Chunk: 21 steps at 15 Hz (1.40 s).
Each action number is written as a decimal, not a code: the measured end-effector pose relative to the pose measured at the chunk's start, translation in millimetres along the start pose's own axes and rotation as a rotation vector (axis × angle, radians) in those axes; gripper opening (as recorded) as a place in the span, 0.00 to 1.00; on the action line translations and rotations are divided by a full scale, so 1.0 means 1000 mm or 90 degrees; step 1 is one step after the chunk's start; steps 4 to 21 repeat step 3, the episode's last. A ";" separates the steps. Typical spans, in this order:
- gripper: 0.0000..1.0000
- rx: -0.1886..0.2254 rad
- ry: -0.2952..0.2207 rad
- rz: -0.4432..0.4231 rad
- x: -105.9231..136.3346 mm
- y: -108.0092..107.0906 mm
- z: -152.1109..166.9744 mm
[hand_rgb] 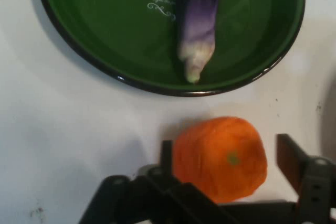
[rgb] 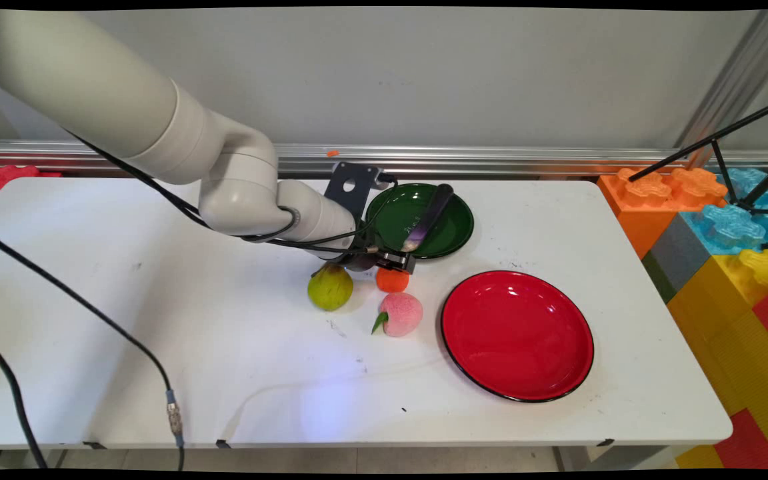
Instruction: Place the picked object on the table
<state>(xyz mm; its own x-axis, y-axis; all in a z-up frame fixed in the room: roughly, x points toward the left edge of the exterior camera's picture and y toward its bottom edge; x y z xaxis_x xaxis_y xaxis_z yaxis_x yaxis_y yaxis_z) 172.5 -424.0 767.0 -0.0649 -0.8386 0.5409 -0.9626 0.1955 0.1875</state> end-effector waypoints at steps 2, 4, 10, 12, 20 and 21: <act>1.00 -0.008 0.001 -0.005 0.000 -0.002 0.001; 1.00 -0.014 0.003 -0.009 0.001 -0.002 0.001; 1.00 -0.014 0.003 -0.009 0.001 -0.002 0.001; 1.00 -0.014 0.003 -0.009 0.001 -0.002 0.001; 1.00 -0.014 0.003 -0.009 0.001 -0.002 0.001; 1.00 -0.014 0.003 -0.009 0.001 -0.002 0.001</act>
